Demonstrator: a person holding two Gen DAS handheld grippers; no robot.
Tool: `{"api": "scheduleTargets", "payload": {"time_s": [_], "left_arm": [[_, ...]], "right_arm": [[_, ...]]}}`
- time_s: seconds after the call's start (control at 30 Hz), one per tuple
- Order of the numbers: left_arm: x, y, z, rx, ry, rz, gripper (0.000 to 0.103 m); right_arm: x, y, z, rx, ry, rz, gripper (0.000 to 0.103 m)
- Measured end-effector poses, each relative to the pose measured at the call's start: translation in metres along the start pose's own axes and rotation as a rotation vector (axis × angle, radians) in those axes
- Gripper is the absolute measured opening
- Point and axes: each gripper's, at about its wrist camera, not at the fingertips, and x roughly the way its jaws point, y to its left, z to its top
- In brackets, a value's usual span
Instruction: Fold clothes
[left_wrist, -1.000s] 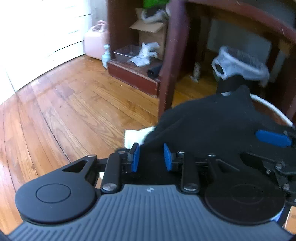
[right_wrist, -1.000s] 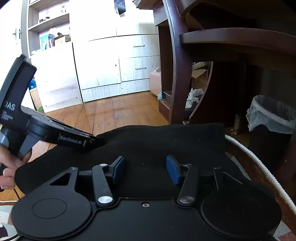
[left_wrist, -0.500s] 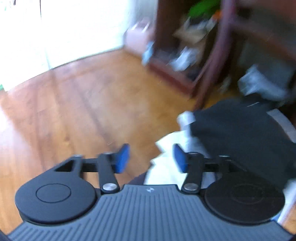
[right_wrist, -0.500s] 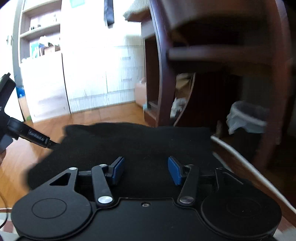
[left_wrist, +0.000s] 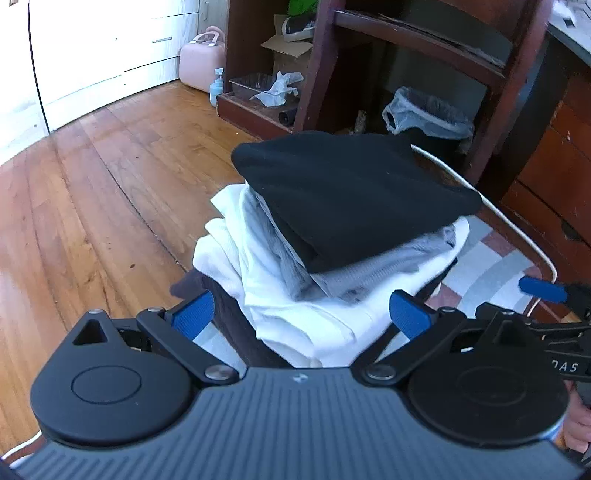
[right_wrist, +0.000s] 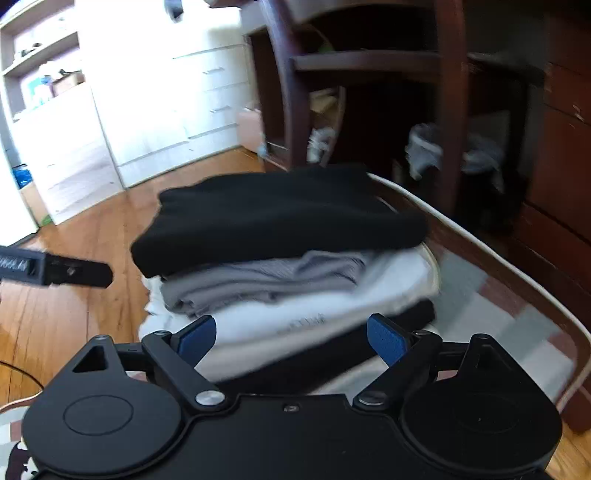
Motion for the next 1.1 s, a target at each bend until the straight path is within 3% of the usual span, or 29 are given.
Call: {"api": "scheduleTargets", "payload": {"time_s": [0.33,0.53,0.67,1.1], "left_arm": [[-0.029,-0.053,-0.034,0.074,0.066,0.053,0.103],[-0.045,-0.069,-0.052,0.045,0.066,0.038,0.103],[-0.053,-0.078,-0.061,0.047,0.078,0.033,0.103],[-0.049,-0.113,-0.079,0.108,0.112,0.055,0.103]], "right_arm": [[-0.043,0.008,-0.017,-0.064,0.051,-0.012,0.093],[-0.065,0.000,-0.028,-0.042,0.052,-0.025,0.095],[-0.081,-0.015,-0.032,0.038,0.057,-0.006,0.095],[-0.105,-0.020,-0.043,0.042,0.034,0.017,0.095]]}}
